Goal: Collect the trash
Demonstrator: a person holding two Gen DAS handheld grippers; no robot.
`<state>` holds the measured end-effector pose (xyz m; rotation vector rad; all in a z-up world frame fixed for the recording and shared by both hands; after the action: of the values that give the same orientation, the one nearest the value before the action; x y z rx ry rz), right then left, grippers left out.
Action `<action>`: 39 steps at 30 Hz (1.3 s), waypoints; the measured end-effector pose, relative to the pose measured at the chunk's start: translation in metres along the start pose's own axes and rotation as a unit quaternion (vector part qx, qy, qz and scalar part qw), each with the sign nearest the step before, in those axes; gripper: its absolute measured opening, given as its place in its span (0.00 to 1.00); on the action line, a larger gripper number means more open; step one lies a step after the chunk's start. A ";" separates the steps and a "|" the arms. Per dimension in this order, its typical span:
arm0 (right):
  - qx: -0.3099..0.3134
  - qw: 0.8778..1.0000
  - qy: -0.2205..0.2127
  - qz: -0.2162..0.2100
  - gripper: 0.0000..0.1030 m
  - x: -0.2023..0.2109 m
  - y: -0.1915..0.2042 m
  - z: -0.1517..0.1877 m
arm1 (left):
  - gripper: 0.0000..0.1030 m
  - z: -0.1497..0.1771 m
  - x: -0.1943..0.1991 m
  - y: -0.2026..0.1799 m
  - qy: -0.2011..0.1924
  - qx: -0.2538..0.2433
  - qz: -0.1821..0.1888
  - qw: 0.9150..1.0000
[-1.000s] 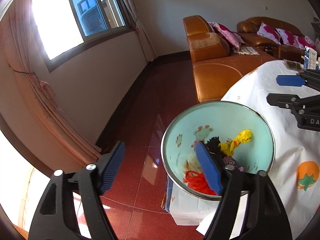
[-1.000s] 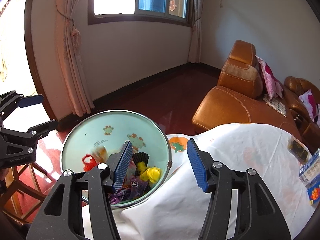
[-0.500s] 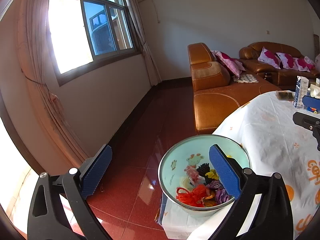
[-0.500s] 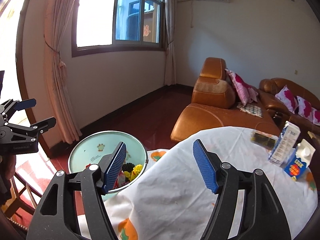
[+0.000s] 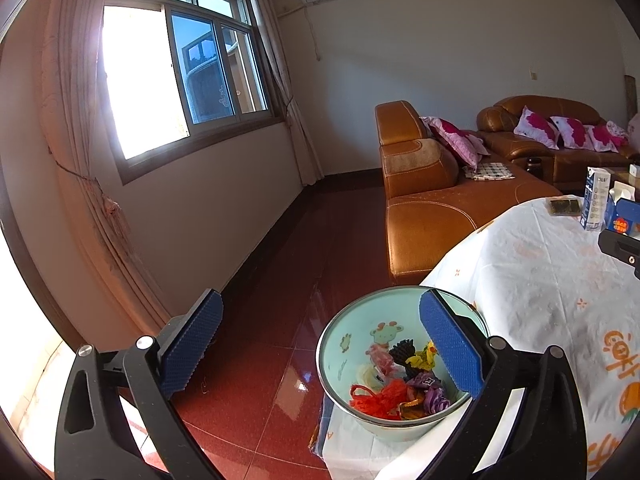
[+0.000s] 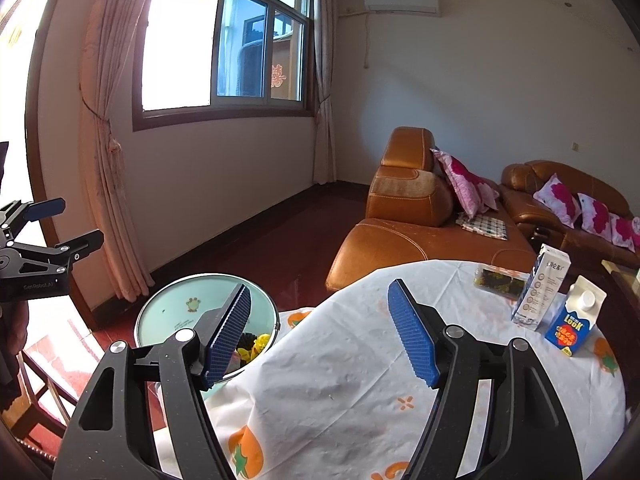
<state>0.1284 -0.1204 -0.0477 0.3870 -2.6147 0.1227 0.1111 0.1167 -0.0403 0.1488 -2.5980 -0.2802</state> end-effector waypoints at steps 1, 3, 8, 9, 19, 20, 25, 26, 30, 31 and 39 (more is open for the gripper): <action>0.001 1.000 0.000 0.001 0.69 0.001 0.000 0.000 | 0.94 0.001 0.000 0.000 0.000 0.000 0.000 1.000; 0.000 1.000 0.000 0.001 0.69 0.002 0.000 -0.001 | 0.94 0.001 0.000 0.001 0.000 0.000 -0.001 1.000; -0.002 1.000 0.002 0.001 0.69 0.002 0.000 -0.001 | 0.94 0.000 0.001 0.002 -0.001 0.001 -0.002 1.000; -0.002 1.000 0.002 0.000 0.69 0.002 0.000 -0.001 | 0.94 0.000 0.001 0.002 -0.001 0.001 -0.003 1.000; -0.003 1.000 0.003 0.001 0.69 0.002 -0.001 0.000 | 0.94 0.000 0.001 0.005 -0.001 0.003 -0.004 1.000; -0.002 1.000 0.004 0.001 0.69 0.002 -0.001 0.000 | 0.94 0.000 0.001 0.005 -0.001 0.003 -0.004 1.000; -0.003 1.000 0.004 0.001 0.69 0.002 -0.001 0.000 | 0.94 0.000 0.001 0.006 -0.001 0.002 -0.005 1.000; -0.004 1.000 0.004 0.000 0.69 0.002 -0.001 0.000 | 0.94 0.000 0.000 0.006 0.000 0.002 -0.006 1.000; -0.005 1.000 0.004 0.000 0.69 0.002 -0.003 0.001 | 0.94 0.000 0.000 0.005 0.000 0.000 -0.007 1.000; -0.005 1.000 0.004 0.000 0.69 0.002 -0.003 0.001 | 0.94 0.000 -0.001 0.005 0.001 0.000 -0.008 1.000; -0.005 1.000 0.001 0.003 0.71 0.003 -0.003 0.004 | 0.94 0.001 -0.002 0.005 0.002 -0.004 -0.012 1.000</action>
<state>0.1250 -0.1249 -0.0494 0.3738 -2.6132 0.1111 0.1119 0.1216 -0.0412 0.1769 -2.5917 -0.2979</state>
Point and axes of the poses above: each gripper's, at about its wrist camera, not at the fingertips, and x roughly against the way its jaws point, y to its left, z to its underside, the point moved 4 cm from there along -x, roughly the way its jaws point, and after that the axes turned 4 degrees about y, right-handed, at the moved point
